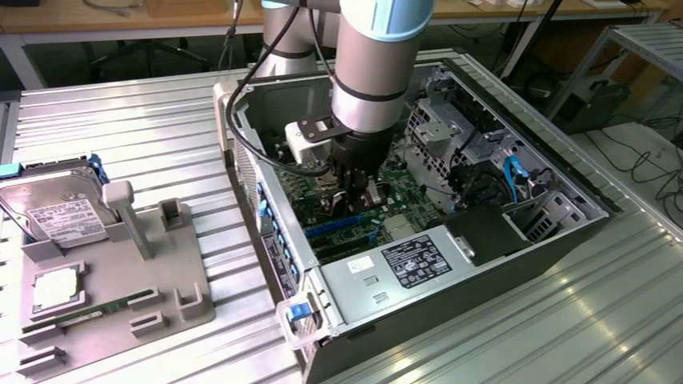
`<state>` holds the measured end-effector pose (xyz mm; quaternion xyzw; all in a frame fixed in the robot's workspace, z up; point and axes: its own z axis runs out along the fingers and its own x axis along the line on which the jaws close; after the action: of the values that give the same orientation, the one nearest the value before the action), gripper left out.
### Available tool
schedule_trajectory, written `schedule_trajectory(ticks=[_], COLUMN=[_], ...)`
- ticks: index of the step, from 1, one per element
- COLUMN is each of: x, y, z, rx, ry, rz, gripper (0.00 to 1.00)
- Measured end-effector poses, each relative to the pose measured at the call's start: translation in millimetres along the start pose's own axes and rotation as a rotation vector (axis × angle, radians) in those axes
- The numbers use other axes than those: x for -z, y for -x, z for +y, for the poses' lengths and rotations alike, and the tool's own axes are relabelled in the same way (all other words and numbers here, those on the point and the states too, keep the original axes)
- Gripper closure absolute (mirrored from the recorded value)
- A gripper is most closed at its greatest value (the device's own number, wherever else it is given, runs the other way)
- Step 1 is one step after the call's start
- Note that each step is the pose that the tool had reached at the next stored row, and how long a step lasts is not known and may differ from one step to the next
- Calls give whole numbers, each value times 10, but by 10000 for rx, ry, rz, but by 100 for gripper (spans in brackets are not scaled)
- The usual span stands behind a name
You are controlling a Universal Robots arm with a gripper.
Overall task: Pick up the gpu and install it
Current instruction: 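Insert the gpu into the slot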
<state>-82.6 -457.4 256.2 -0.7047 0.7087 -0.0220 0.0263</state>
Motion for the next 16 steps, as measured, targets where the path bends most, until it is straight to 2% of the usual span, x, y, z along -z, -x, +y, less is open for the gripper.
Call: schedule_trajectory(ticks=[5,16], x=[-35,-124], y=[0,-1], z=[44,65], rx=[0,-2], ry=[3,33], rz=[-1,-6], gripper=[72,72])
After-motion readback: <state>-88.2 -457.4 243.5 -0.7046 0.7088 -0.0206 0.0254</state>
